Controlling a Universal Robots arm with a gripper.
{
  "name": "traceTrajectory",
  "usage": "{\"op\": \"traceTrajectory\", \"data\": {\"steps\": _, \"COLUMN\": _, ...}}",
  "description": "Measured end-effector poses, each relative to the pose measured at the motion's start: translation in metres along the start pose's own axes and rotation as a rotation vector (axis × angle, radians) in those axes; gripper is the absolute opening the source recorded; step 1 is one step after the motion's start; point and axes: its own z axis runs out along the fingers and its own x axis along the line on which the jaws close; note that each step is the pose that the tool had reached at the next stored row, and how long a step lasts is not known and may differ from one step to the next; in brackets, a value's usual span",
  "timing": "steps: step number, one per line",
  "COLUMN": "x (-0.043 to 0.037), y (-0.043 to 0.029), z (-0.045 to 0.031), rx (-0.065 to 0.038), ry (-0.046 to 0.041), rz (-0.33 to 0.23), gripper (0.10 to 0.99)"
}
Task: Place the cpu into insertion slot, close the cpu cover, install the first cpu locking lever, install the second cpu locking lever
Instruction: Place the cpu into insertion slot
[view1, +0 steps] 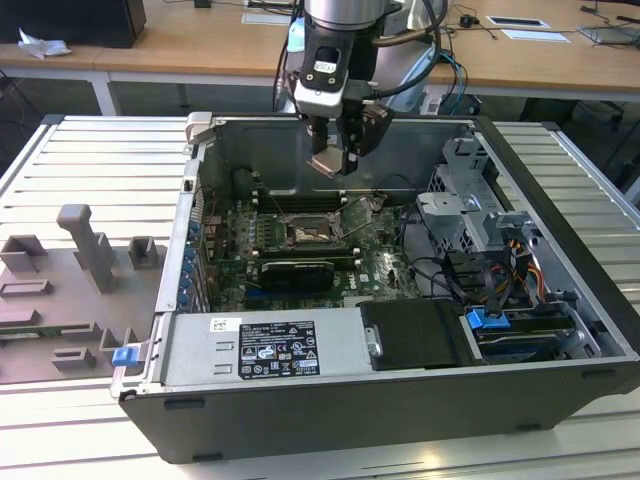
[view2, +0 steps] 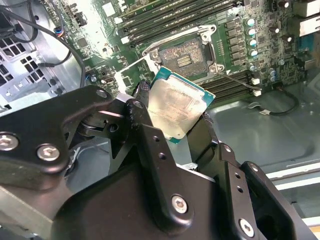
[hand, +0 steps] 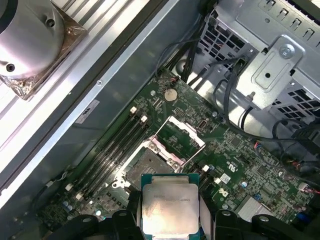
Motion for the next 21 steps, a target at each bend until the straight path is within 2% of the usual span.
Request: {"op": "traceTrajectory", "data": {"steps": 21, "x": -0.0001, "y": -0.0008, "z": 0.0098, "rx": -0.001, "ry": -0.007, "rz": 0.088, "gripper": 0.545}}
